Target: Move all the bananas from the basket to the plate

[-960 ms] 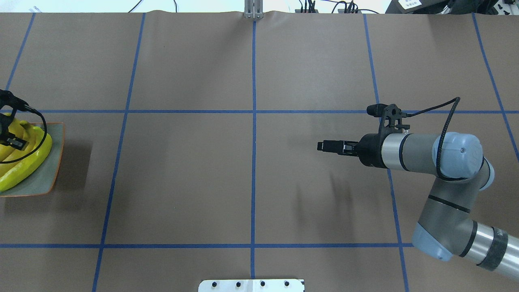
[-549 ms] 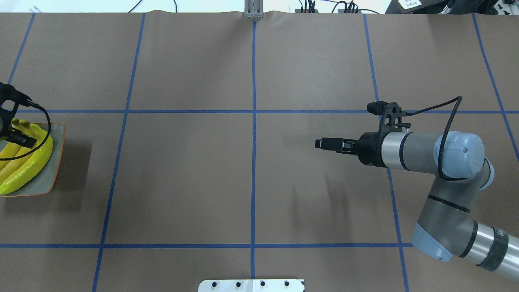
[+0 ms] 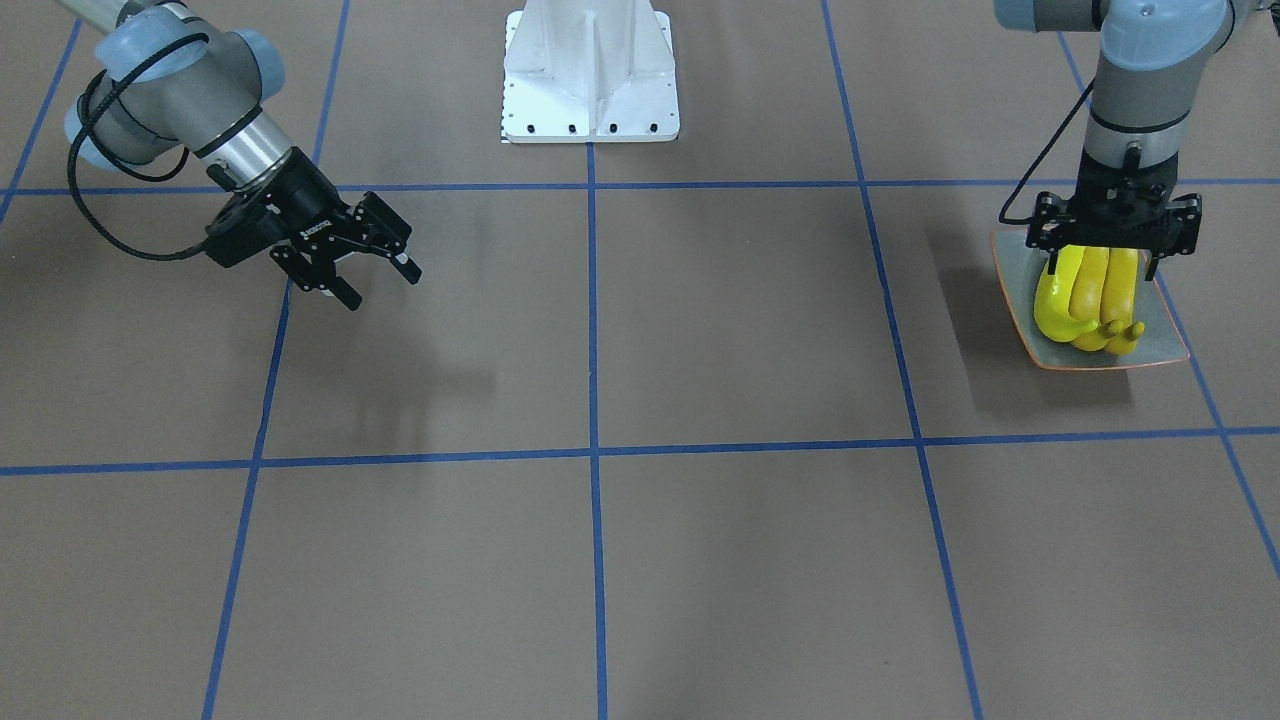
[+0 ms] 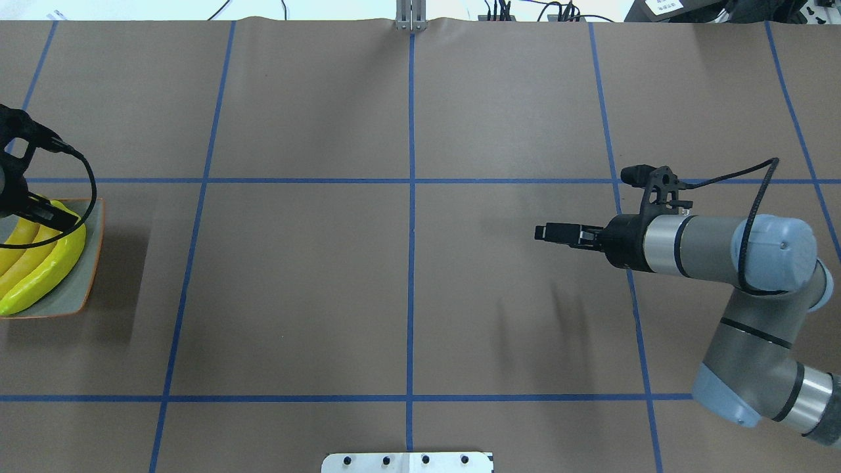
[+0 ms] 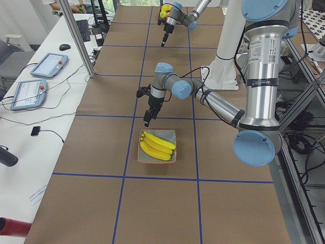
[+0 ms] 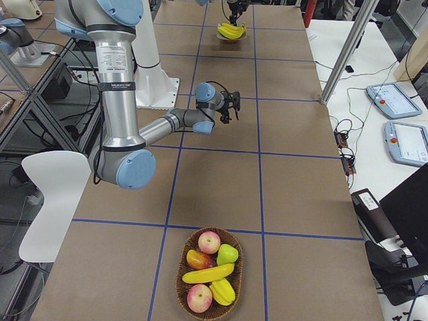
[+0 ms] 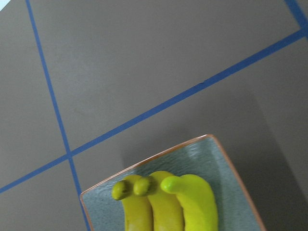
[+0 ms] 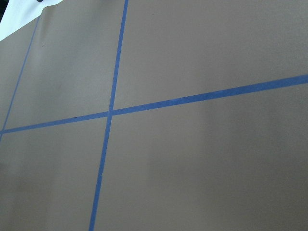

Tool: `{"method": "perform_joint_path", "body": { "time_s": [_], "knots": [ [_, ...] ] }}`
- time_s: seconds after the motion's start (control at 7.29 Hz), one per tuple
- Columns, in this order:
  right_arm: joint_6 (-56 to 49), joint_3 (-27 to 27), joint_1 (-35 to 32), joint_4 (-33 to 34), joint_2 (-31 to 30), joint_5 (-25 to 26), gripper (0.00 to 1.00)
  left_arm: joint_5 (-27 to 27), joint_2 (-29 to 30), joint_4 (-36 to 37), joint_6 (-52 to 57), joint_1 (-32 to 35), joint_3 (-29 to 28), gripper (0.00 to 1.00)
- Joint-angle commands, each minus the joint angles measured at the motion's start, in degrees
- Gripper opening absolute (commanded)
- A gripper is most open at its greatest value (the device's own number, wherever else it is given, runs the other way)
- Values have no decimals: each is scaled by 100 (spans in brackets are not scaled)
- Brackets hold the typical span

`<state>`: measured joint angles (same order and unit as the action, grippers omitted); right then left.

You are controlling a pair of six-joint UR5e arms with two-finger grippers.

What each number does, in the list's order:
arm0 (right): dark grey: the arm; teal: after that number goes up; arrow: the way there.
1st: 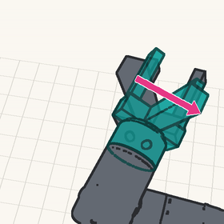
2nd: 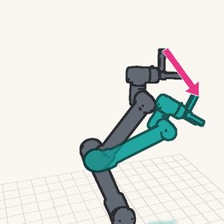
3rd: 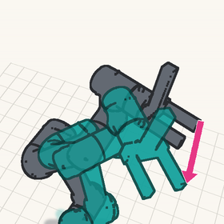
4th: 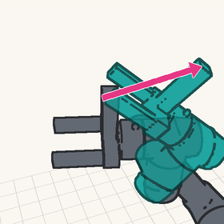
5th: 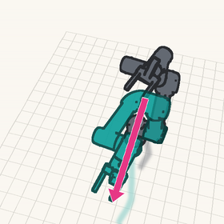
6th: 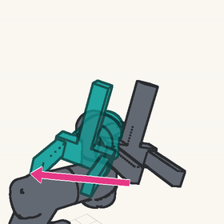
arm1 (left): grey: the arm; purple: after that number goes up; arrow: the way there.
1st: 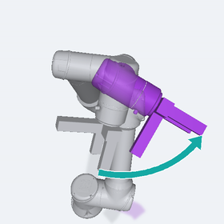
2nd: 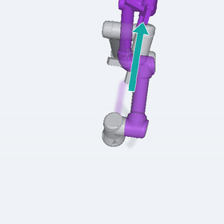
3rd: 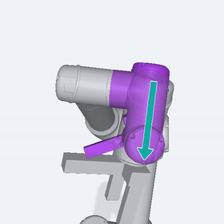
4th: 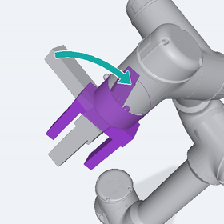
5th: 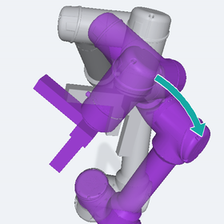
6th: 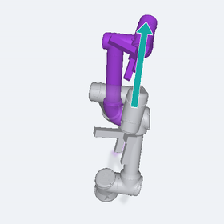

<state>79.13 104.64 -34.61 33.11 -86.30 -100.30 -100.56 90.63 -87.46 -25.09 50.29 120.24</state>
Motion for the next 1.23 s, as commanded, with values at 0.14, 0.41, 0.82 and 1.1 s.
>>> {"method": "perform_joint_path", "body": {
  "time_s": [0.14,0.41,0.82,1.1],
  "knots": [
    [-858,-100,-1716,64,-1000,-1124,100,-769,673,71,-916,-46,-193,100],
    [-2376,-574,-3177,73,-1597,-2138,100,-816,824,53,-1006,-46,-482,100],
    [-5437,-1916,-4612,47,-1970,-2563,100,-825,903,9,-1015,-55,-607,100],
    [-6599,-2639,-5440,64,-1934,-3170,100,-825,974,1,-1059,-55,-703,100]
  ]
}}
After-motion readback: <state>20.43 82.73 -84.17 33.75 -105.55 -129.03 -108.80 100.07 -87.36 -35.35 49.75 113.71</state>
